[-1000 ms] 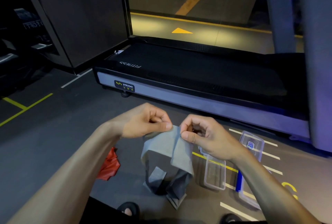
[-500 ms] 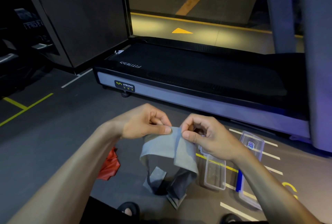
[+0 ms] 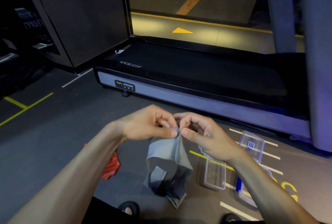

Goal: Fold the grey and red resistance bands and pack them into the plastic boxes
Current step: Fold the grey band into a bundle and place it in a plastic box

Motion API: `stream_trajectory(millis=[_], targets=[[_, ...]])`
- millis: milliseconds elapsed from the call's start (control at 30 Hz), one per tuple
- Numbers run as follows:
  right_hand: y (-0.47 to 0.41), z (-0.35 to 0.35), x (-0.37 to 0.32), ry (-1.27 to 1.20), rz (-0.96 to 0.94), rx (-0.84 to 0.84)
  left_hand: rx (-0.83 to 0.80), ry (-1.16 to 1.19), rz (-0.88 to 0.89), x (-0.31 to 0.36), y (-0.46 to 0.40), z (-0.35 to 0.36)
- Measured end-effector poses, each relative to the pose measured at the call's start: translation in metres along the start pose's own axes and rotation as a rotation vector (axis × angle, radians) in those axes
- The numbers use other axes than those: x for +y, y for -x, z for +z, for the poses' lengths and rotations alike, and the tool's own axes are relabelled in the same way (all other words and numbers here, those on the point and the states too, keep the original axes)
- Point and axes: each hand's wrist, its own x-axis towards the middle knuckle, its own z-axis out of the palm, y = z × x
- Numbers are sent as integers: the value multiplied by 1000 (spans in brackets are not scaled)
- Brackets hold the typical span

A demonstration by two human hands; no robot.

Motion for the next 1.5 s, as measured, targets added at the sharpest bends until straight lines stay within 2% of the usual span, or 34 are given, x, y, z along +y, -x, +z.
stream_trajectory(millis=[200, 400, 633, 900, 1200, 1500], targets=[[-4, 17, 2, -22, -14, 11, -36, -11, 13, -6, -6, 3], [-6, 6, -1, 157, 22, -66, -8, -41, -16, -13, -4, 2], [-7, -22, -31, 96, -121, 92, -193, -59, -210, -30, 2, -7], [-3, -45, -11, 205, -13, 254, -9, 115, -118, -22, 7, -20], [5, -49, 1, 305, 20, 246, 120, -29, -103, -19, 12, -24], [8, -51, 9, 343, 50, 222, 135, -142, -121, -11, 13, -20]])
